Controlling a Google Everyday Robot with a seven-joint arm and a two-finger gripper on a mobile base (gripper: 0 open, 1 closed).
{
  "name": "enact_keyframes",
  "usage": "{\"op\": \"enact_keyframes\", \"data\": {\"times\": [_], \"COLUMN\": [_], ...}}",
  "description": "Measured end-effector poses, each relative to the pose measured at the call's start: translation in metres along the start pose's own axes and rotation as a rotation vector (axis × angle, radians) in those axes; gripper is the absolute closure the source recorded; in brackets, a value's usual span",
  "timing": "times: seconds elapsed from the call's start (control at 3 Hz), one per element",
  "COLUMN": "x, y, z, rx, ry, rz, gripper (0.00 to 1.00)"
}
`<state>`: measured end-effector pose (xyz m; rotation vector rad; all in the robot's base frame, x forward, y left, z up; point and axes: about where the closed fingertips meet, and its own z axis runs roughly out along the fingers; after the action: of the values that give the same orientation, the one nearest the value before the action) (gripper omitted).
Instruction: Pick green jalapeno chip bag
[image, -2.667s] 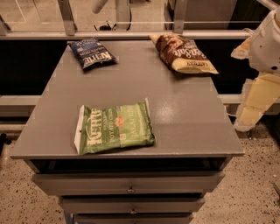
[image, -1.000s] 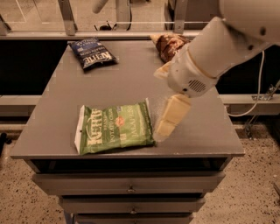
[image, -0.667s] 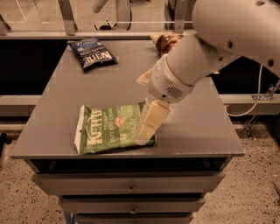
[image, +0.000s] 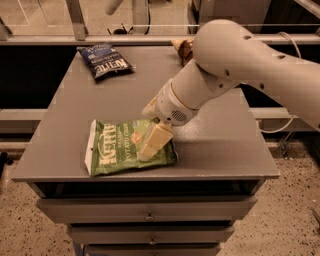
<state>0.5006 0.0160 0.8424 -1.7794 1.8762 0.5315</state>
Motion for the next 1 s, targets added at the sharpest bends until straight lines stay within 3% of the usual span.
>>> {"op": "enact_keyframes", "data": {"times": [0.33, 0.67, 1.0], "x": [0.002, 0.000, -0.011], "y": [-0.007, -0.015, -0.024], "z": [0.004, -0.015, -0.051], "rx": [0.006, 0.034, 0.077], "ry": [-0.007, -0.025, -0.063], "rz": [0.008, 0.012, 0.006], "gripper": [0.47, 0.77, 0.99]}}
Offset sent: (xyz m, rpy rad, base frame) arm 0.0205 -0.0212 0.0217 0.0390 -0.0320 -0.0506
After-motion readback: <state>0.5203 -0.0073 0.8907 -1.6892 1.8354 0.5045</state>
